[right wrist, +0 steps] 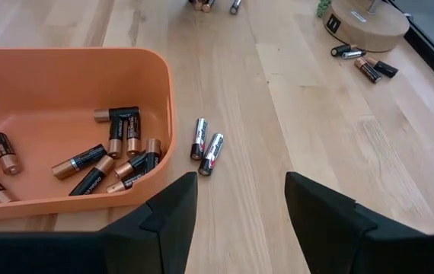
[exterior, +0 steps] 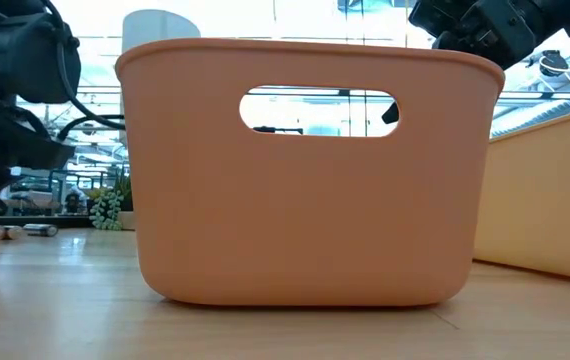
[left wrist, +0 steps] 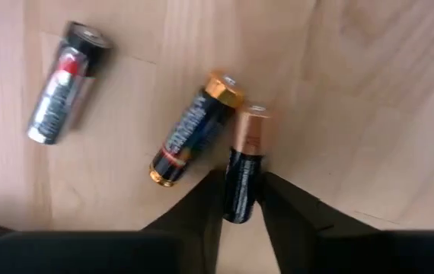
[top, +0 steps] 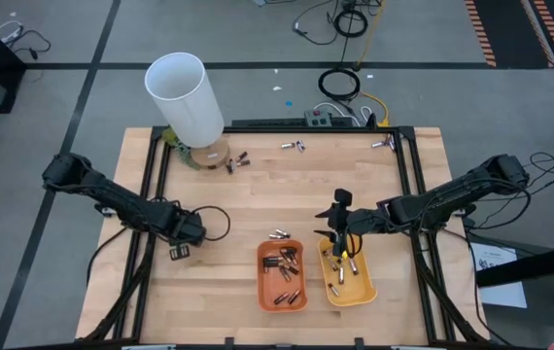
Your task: Sort batteries
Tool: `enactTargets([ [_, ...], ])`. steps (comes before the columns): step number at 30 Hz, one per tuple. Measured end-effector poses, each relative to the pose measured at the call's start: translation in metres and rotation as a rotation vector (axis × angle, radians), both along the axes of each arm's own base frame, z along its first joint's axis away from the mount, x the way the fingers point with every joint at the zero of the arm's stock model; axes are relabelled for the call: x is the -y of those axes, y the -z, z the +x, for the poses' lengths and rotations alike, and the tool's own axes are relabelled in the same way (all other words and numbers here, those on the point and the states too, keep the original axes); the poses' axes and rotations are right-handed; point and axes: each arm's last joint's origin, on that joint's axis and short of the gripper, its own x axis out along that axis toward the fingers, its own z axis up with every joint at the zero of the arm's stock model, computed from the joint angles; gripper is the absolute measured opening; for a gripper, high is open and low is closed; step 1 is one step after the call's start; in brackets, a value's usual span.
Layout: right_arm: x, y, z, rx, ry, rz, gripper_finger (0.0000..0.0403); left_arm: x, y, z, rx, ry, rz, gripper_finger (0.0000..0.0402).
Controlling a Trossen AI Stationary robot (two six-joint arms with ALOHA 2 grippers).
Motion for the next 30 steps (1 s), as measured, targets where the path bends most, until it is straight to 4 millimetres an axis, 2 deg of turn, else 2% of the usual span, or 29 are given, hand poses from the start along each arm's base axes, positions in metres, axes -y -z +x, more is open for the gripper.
enactTargets([
  [4,0.000,0.000,0.000,0.000,0.000,0.000,0.0192,0.000,0.000,0.000,0.000,-0.001,-0.004,0.0050],
  [9,0.000,0.000,0.000,-0.001,0.000,0.000,0.0192,0.002,-0.006,0.005,0.009,0.000,-0.017,0.0049],
  [11,0.000,0.000,0.000,-0.001,0.000,0.000,0.0192,0.007,-0.015,0.017,0.084,0.008,-0.062,0.0049],
  [14,0.000,0.000,0.000,-0.004,0.000,-0.001,0.0192,0.009,-0.026,0.024,0.104,0.034,-0.075,0.0049],
  [17,0.000,0.001,0.000,-0.005,0.000,-0.001,0.0192,0.015,-0.046,0.041,0.213,0.069,-0.115,0.0049],
  [23,0.000,0.000,0.000,-0.004,0.000,-0.001,0.0192,0.021,-0.079,0.064,0.395,0.130,-0.087,0.0048],
  [30,0.000,0.000,0.000,-0.003,0.000,-0.001,0.0192,0.030,-0.097,0.093,0.746,0.250,-0.094,0.0048],
])
